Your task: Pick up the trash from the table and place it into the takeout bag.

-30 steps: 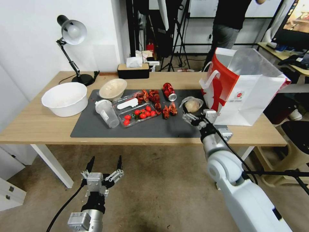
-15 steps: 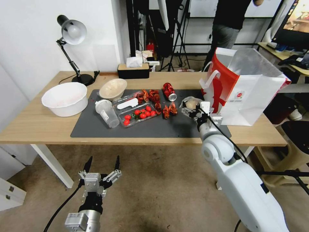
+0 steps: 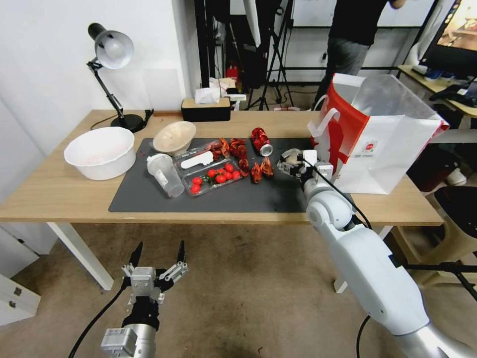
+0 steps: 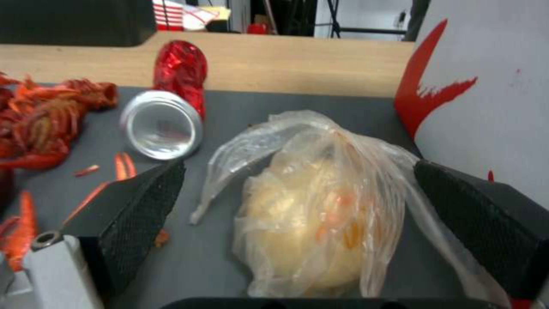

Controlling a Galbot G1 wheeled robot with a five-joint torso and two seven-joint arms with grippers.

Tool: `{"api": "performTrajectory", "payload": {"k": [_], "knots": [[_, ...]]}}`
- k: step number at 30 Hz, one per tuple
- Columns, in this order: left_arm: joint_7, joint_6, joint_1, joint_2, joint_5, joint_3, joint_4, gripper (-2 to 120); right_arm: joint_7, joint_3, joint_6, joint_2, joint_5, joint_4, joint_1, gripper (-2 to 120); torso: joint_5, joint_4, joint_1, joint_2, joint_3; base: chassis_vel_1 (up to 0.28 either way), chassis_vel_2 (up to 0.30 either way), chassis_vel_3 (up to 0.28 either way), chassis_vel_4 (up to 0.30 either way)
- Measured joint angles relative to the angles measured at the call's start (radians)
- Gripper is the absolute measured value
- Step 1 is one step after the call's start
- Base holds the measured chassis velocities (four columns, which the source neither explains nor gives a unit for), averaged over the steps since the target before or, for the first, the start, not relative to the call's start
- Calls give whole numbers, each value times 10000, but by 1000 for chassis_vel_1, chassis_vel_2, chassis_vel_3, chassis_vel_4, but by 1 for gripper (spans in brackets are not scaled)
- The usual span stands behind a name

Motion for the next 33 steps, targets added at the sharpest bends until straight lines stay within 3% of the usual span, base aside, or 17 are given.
{"api": "performTrajectory", "payload": {"k": [33], "knots": [[-28,18,-280,171,-296,-29,234,100,-264,62,175,251,-65,-1481,373,100,1,0,-1,0,0,0,0,0,0]]}}
